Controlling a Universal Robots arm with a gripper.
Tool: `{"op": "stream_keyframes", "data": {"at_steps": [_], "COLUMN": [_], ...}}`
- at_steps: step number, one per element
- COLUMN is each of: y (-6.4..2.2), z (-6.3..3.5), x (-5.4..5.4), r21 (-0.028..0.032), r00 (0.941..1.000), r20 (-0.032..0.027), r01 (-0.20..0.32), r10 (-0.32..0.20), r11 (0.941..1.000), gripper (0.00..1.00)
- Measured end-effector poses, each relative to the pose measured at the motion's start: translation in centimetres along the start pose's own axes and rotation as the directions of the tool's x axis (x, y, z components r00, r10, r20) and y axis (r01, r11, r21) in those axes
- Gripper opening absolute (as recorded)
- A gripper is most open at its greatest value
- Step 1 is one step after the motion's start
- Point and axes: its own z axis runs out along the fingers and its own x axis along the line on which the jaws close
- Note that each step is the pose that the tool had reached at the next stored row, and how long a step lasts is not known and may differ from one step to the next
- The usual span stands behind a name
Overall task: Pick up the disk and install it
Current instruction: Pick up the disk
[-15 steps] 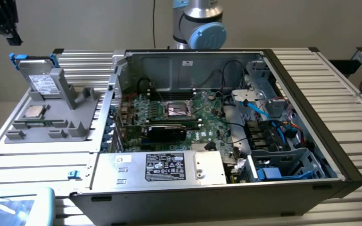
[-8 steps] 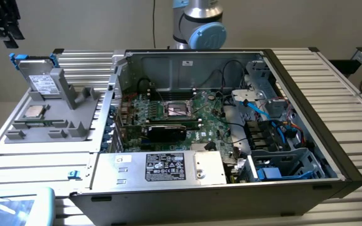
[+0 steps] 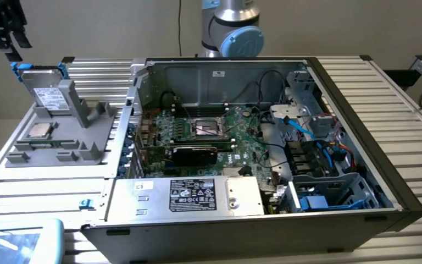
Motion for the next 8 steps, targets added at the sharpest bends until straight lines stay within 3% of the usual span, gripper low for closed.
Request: {"op": "stream_keyframes", "data": {"at_steps": [8], "y": [-0.07], "z": [1.41], "x": [0.9], "r21": [-0.0002], "r00": [1.0000], "r20": [-0.0001], "r01": [0.000], "r10": [0.000], "r11": [1.0000], "gripper": [0.61]}}
